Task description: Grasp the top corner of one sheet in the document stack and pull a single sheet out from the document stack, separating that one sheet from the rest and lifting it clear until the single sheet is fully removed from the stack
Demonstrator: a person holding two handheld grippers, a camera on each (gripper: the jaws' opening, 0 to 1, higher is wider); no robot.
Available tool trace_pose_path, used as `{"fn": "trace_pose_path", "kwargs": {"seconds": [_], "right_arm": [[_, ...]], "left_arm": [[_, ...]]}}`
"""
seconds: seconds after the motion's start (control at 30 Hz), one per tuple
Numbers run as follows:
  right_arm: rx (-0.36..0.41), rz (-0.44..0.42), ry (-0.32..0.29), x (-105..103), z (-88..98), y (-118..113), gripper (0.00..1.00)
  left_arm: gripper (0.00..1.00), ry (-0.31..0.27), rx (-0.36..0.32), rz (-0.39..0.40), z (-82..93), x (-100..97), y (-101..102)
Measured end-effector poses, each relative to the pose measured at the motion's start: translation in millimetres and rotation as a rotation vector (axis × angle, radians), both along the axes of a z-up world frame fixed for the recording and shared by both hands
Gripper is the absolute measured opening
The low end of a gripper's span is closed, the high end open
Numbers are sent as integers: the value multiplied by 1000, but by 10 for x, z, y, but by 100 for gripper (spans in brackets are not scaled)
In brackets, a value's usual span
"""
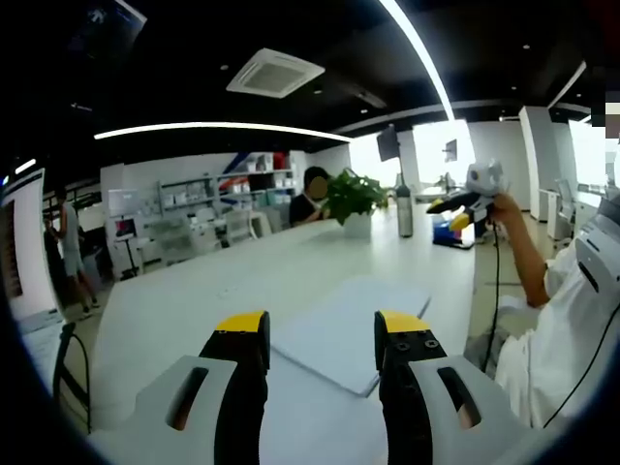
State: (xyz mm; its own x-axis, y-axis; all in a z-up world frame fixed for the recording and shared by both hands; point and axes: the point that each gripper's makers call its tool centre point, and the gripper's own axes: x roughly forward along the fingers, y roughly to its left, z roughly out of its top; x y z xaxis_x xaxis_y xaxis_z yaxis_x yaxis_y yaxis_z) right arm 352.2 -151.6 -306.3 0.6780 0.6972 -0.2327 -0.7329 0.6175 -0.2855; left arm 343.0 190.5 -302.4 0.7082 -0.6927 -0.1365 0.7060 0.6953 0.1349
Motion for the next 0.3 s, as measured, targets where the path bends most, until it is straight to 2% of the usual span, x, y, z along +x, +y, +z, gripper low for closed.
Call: {"fn": "trace_pose_path", "kwargs": {"seconds": [0.3], "right_arm": [[-6,11,-1,-8,5,39,45]], "left_arm": [[44,-6,-19,3,38,-6,31]]}}
